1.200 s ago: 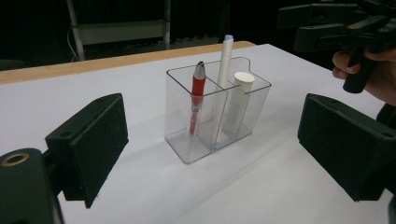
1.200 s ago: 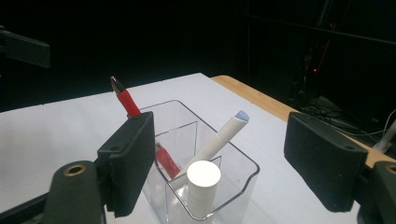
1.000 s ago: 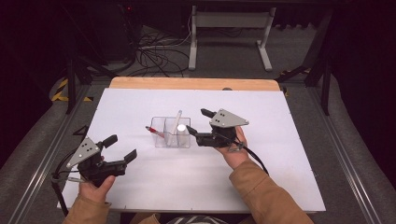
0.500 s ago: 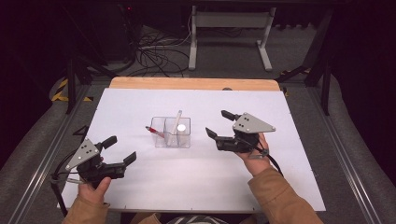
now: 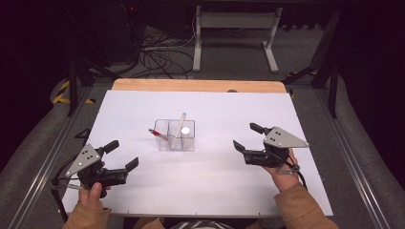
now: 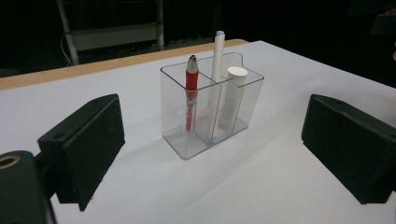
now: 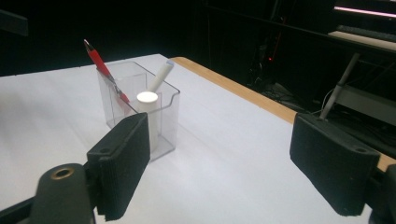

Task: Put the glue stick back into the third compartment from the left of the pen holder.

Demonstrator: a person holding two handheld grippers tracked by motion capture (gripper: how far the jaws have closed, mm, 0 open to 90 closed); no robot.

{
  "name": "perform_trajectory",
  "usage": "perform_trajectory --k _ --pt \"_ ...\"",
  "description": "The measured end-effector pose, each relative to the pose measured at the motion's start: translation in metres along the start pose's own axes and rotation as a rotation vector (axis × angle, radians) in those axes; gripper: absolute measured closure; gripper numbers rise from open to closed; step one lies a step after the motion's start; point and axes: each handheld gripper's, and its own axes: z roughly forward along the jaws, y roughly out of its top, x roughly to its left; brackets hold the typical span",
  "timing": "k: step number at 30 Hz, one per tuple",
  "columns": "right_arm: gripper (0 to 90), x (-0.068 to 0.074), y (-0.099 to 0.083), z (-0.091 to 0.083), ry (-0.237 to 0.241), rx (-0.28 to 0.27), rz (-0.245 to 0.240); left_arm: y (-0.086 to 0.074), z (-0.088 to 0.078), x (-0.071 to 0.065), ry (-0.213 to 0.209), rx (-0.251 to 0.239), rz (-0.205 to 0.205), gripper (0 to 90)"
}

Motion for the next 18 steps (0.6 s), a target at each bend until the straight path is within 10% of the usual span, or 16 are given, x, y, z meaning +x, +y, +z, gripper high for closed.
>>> perform_trajectory --k 18 --pt "16.9 -0.012 -0.072 -0.034 0.013 0.037 0.12 -0.009 0.0 -0.004 0.002 0.003 0.026 6.8"
